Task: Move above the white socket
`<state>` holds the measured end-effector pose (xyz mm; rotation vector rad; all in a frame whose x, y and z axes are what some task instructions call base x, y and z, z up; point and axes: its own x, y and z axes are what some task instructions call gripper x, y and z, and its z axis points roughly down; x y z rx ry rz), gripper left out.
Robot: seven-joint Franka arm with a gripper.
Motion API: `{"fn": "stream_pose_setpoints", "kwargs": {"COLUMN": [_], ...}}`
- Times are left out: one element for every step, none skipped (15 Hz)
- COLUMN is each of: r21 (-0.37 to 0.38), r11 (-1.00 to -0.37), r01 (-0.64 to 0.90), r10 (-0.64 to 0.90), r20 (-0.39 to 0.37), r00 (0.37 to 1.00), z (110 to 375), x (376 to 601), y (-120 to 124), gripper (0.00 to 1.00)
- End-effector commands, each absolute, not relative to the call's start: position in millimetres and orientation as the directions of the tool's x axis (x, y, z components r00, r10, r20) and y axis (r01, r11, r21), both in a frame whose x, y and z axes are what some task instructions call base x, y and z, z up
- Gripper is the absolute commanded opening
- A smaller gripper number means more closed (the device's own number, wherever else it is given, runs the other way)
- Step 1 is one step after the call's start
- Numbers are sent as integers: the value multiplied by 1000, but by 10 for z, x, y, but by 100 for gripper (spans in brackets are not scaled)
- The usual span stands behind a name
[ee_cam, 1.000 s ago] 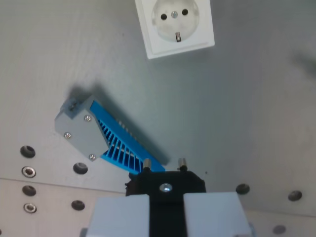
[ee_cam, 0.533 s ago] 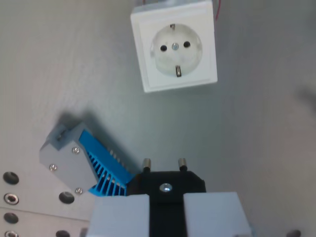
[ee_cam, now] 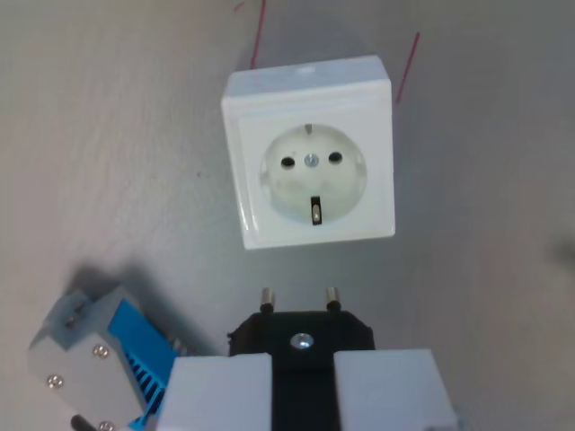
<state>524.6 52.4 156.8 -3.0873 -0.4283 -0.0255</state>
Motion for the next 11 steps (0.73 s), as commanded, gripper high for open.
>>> {"fn": "stream_pose_setpoints", "kwargs": {"r21": [-9, -9, -10, -10, -10, -9, -9, -8, -7, -5, -4], "r11": [-942, -941, -942, -942, -942, -942, -942, -943, -943, -944, -945], "r01": [336, 338, 336, 334, 335, 336, 335, 334, 332, 330, 328], "r10": [336, 337, 336, 334, 335, 336, 335, 334, 332, 329, 328], "r20": [24, 21, 18, 14, 13, 11, 10, 8, 8, 10, 13], "r00": [942, 941, 942, 942, 942, 942, 942, 943, 943, 944, 944], "z": [1433, 1384, 1334, 1287, 1245, 1208, 1177, 1152, 1132, 1117, 1105], "x": [5352, 5367, 5381, 5395, 5409, 5421, 5431, 5439, 5445, 5449, 5451], "y": [490, 490, 490, 490, 491, 491, 491, 491, 491, 491, 490], "gripper": [0, 0, 0, 0, 0, 0, 0, 0, 0, 0, 0]}}
